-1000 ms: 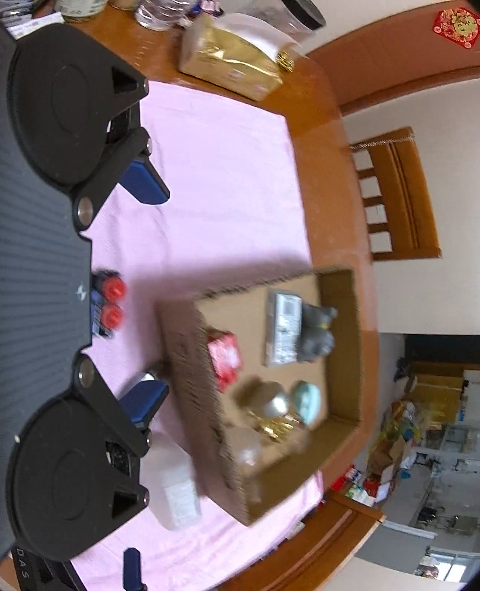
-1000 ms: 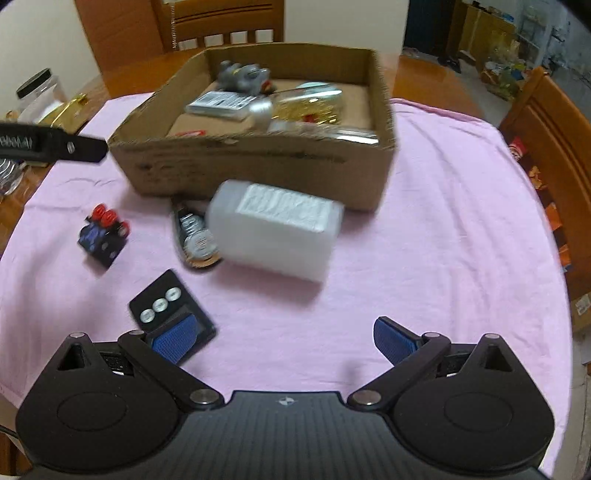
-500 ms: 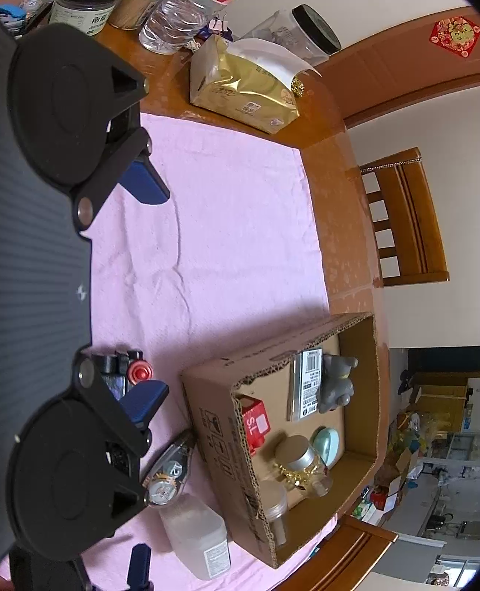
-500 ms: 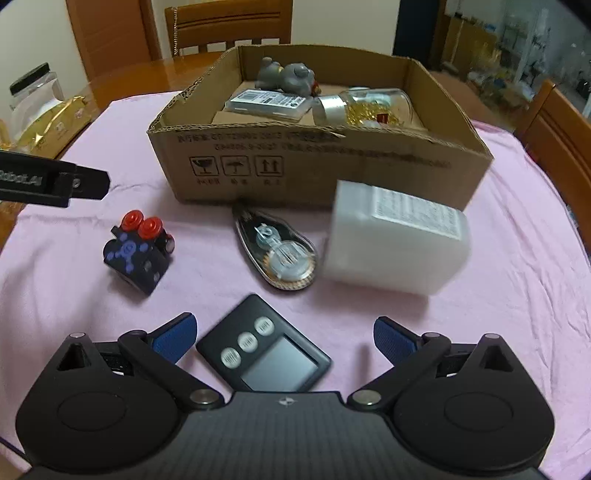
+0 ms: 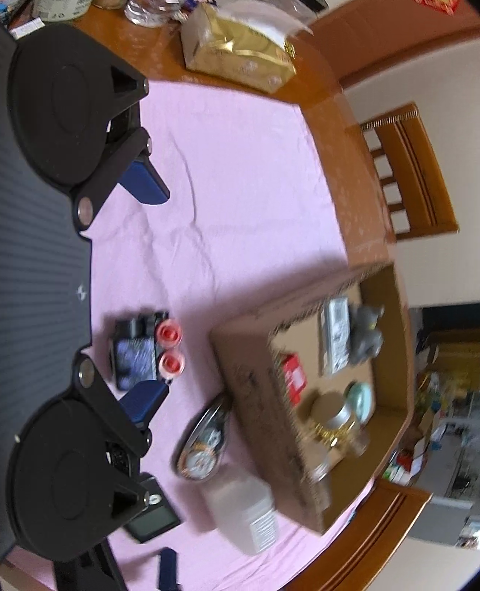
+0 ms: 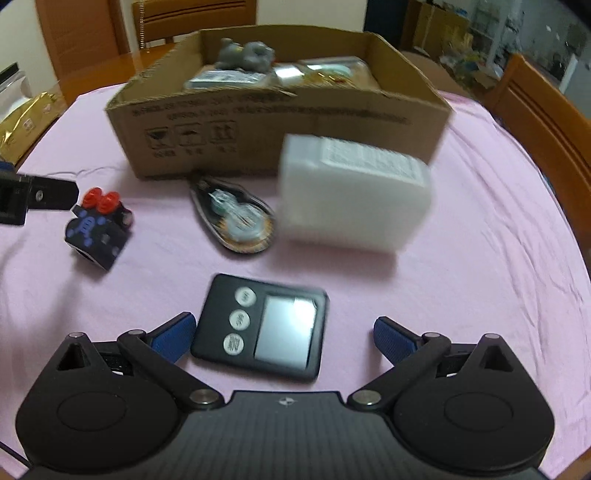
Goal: Organize rigid objects
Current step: 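Move the left tool to the black cube toy while the right approaches the black timer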
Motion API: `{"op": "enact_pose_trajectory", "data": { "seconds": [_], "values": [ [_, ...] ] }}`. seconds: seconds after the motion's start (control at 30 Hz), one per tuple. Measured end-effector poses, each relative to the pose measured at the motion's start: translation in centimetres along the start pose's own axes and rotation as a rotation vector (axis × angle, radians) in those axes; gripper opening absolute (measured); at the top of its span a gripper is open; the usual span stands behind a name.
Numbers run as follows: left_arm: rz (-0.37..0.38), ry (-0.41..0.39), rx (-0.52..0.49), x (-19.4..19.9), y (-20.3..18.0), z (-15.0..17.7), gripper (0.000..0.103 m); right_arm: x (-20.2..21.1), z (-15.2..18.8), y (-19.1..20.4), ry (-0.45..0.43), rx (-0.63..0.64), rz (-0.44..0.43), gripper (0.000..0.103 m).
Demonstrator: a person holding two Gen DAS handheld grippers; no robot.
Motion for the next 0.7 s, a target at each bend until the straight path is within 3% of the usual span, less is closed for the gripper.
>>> {"op": "enact_pose_trajectory", "data": {
  "seconds": [0.37,0.7],
  "values": [
    [0.057,0.076,-0.017,-3.8,-2.5,1.4,0.102,0.2,0.5,-1.3,-0.004,0.072,-0.047,0.103],
    [0.078,0.052,0.032,-4.4,-1.8,1.6,0.103,0.3,0.6,-1.5,-0.019,0.088,-0.060,0.103]
  ]
}}
Point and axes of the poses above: each gripper's, at about its wrist camera, not at the fingertips, and x roughly against the way its jaws point, y to its left, z to its underside, the point moved 2 cm from there along -x, roughly the way its jaws point, and after that the axes turned 7 degrees about -x, right-handed, at the moved point
